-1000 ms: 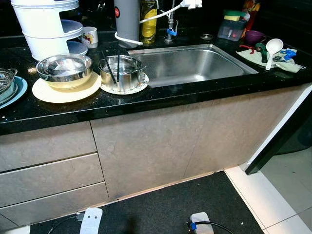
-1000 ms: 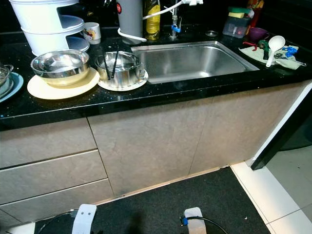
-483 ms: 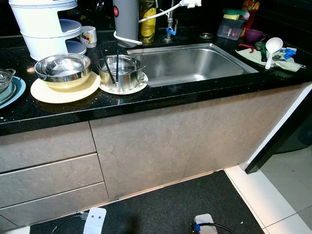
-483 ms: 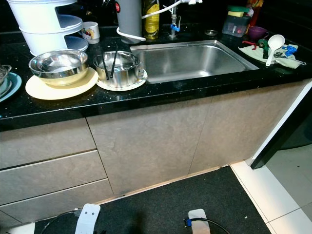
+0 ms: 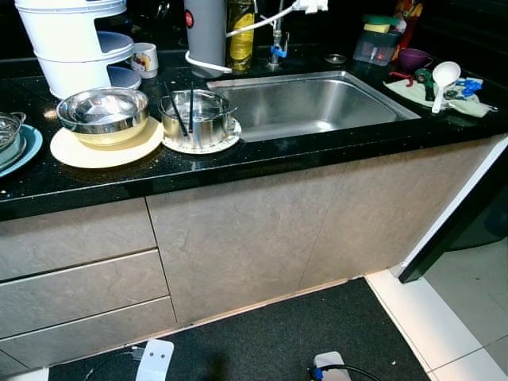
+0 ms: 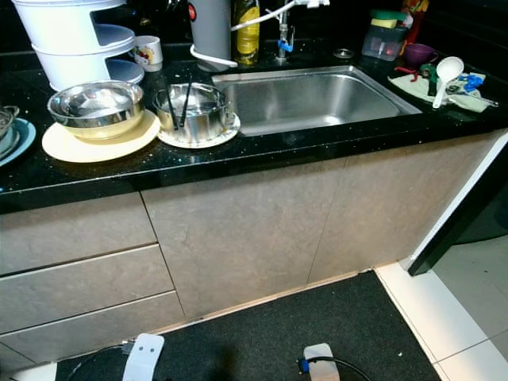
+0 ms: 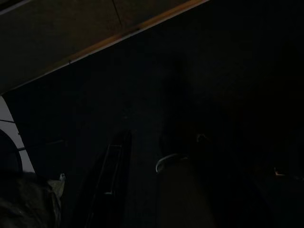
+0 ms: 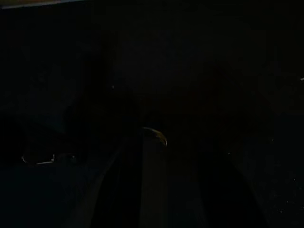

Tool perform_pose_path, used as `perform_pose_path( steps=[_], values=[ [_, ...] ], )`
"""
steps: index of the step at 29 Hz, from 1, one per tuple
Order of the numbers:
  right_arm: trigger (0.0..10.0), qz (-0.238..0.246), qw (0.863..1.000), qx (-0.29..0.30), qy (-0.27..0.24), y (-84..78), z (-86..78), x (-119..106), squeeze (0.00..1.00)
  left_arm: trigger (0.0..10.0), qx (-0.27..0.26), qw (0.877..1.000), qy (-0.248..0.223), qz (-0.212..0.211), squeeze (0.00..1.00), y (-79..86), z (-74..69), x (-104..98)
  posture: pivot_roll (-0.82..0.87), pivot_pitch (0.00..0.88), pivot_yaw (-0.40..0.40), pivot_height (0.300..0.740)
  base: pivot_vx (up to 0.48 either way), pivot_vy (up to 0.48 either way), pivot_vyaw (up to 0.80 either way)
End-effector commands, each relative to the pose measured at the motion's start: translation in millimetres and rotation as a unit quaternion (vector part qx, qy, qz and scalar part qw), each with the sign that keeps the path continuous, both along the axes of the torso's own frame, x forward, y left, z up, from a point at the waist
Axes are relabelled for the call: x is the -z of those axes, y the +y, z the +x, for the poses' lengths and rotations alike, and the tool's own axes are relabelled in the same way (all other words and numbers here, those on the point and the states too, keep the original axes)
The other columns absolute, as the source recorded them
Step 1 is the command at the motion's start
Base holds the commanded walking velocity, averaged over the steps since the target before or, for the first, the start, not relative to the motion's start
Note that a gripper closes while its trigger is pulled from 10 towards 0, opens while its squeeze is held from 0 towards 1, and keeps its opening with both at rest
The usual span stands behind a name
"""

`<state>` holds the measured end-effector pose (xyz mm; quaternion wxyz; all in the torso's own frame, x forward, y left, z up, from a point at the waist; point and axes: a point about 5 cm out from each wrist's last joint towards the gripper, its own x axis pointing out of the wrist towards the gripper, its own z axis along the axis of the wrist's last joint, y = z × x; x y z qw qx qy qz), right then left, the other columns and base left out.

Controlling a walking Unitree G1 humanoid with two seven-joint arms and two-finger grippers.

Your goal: Kitchen organization

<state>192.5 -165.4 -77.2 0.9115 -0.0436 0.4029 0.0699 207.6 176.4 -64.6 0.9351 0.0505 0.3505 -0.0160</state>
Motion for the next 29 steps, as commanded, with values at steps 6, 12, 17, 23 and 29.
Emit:
perform_pose_path(
  steps=[6,12,17,23,29],
  values=[
    [10.0,-0.008,1.0,0.004,0.029,-3.4,-9.9,6.1,0.0,10.0,-0.008,0.999,0.03,-0.01,0.0,0.0,-9.8,7.2,-0.07,0.137,-0.041,0.74,0.0,0.0,0.0],
    [10.0,-0.009,0.999,0.006,0.035,-4.2,-11.7,7.1,0.0,10.0,-0.012,1.0,0.022,-0.011,0.0,0.1,-9.1,6.2,-0.07,0.137,-0.041,0.74,0.0,0.0,0.0],
    [10.0,-0.011,0.999,0.007,0.037,-5.5,-13.2,7.8,0.0,10.0,-0.008,1.0,0.016,-0.001,0.0,0.6,-7.1,4.8,-0.07,0.138,-0.041,0.74,0.0,0.0,0.0],
    [10.0,-0.013,0.999,0.006,0.037,-5.5,-13.8,8.1,0.0,10.0,-0.008,1.0,0.019,0.002,0.0,1.2,-7.0,4.9,-0.07,0.14,-0.039,0.74,0.0,0.0,0.0],
    [10.0,-0.012,0.999,0.01,0.038,-5.5,-14.4,8.4,0.0,10.0,-0.008,1.0,0.018,0.002,0.0,1.2,-7.6,5.2,-0.07,0.14,-0.039,0.74,0.0,0.0,0.0]
  ],
)
